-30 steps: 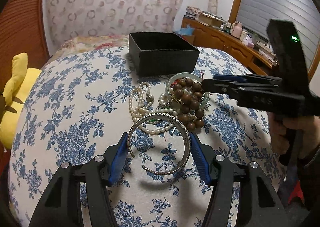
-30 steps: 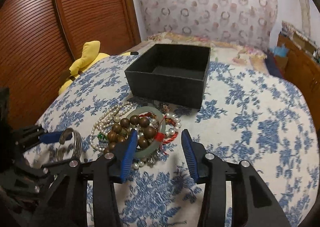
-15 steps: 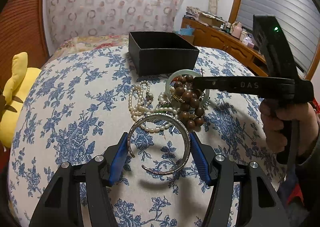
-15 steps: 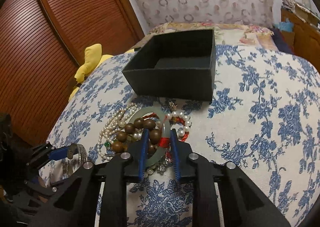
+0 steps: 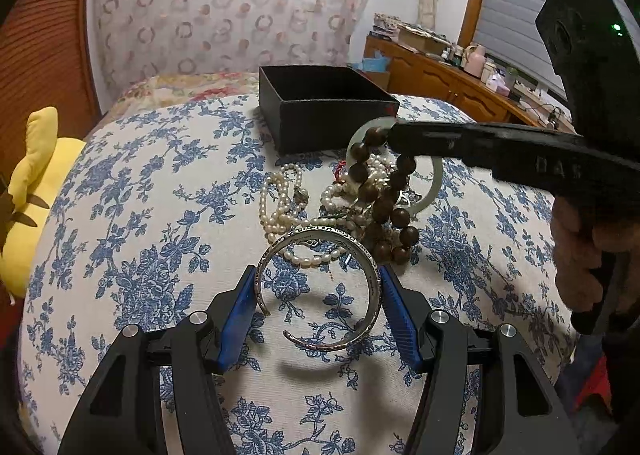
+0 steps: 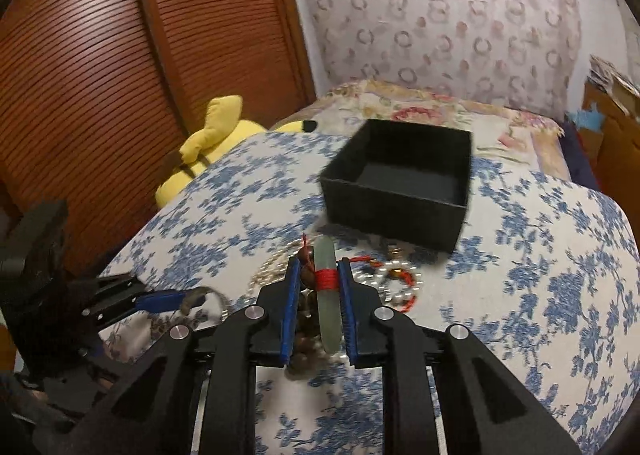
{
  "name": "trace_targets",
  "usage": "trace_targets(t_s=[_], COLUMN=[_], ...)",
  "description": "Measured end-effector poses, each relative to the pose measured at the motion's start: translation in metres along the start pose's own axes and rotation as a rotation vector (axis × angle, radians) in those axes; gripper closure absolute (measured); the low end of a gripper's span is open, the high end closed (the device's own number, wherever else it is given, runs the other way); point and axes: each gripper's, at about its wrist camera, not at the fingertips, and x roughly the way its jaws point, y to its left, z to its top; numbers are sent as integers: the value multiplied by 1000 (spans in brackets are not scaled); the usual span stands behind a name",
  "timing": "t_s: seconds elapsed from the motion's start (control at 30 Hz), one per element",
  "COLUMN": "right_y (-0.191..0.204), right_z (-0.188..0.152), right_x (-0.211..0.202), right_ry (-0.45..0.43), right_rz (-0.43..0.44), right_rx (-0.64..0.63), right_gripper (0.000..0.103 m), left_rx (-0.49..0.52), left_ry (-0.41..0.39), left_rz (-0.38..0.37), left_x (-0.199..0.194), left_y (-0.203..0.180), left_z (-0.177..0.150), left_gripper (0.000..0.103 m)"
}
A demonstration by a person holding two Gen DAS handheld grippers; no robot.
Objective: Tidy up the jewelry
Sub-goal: 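Close the right tool on the jade bangle while the left tool holds the silver bangle, then lift the jade bangle with the right tool while the left tool holds the silver bangle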
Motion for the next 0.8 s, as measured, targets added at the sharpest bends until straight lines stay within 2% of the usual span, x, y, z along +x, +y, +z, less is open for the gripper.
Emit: trace_targets(t_s=[0.53,0.8], right_y=[12,19], right_z=[-19,-30], right_x=[6,6], right_ry=[46,80], right_rz=[61,71], right_rx=[-19,-71], right_gripper=[79,78], left_rx=[-3,-7], left_ry=[-4,-11], left_rz=[7,16], left_x=[-2,-5], left_y=[3,9], left_z=[0,1], left_gripper=[45,45])
